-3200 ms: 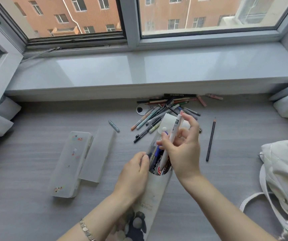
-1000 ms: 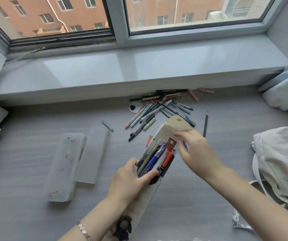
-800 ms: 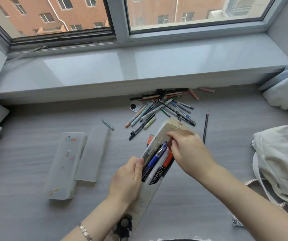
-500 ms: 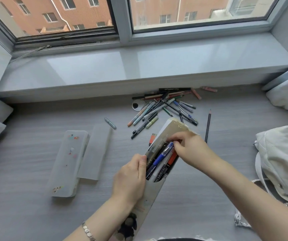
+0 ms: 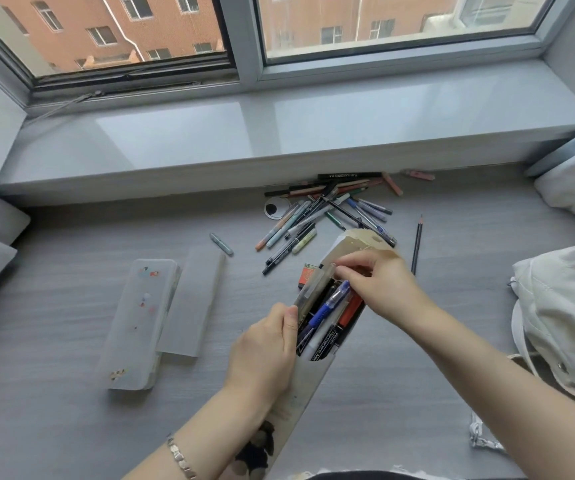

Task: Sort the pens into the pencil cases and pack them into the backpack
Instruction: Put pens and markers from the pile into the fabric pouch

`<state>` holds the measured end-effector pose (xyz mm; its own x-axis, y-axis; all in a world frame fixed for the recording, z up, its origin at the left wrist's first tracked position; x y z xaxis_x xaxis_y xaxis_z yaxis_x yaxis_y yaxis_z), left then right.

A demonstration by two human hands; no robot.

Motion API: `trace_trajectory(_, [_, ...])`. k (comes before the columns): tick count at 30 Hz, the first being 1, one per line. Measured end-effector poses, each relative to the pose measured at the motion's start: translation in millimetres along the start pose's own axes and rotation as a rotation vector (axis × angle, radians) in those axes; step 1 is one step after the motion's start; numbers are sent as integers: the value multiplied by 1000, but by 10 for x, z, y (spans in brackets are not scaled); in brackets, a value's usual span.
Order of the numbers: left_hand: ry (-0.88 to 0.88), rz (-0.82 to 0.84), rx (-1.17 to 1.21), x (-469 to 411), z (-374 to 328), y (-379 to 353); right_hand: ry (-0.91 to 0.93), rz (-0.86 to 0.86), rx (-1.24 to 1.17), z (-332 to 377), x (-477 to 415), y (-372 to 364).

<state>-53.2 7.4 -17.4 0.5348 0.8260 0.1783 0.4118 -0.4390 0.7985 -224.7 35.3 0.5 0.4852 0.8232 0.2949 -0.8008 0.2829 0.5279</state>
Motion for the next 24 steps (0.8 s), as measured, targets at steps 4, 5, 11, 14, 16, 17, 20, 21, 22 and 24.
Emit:
trace_trajectory(4, [-13, -3, -53, 22, 2, 2, -46, 114, -46, -69, -26, -143])
trace_trajectory(5, [-11, 2, -65, 25, 8, -3, -42, 159, -27, -76, -34, -178])
trace_trajectory(11, [99, 32, -4, -30, 73, -8, 67, 129, 73, 68, -27, -24])
trace_trajectory(14, [98, 33, -42, -105, 52, 13, 181, 22, 311, 152, -13, 145])
trace_trajectory(16, [80, 29, -110, -142, 37, 27, 181, 81, 469, 93, -16, 90])
trace_trajectory(17, [68, 27, -136, -153, 29, 29, 159, 126, 503, 47, -15, 51])
trace_trajectory(20, [49, 25, -167, -141, 7, 13, 107, 245, 493, -49, 0, -57])
trace_trajectory(21, [50, 28, -170, -133, 3, 5, 108, 262, 489, -54, 4, -73])
trace_trajectory(22, [52, 33, -170, -126, 3, -4, 107, 262, 473, -67, 5, -73])
trace_trajectory(24, [73, 41, -140, -108, 38, -12, 99, 219, 378, -95, 26, -48])
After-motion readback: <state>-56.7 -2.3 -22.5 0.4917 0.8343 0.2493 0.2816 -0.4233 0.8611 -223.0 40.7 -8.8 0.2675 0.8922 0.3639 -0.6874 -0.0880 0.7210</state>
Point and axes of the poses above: each hand's wrist, its own x-axis away from the middle knuckle, its own y-axis out of the back of the hand, z = x × y, the point moved 9 cm from there along -x, towards the middle knuckle, and after that the axes turned 3 degrees about -y, right-handed, at the moved point
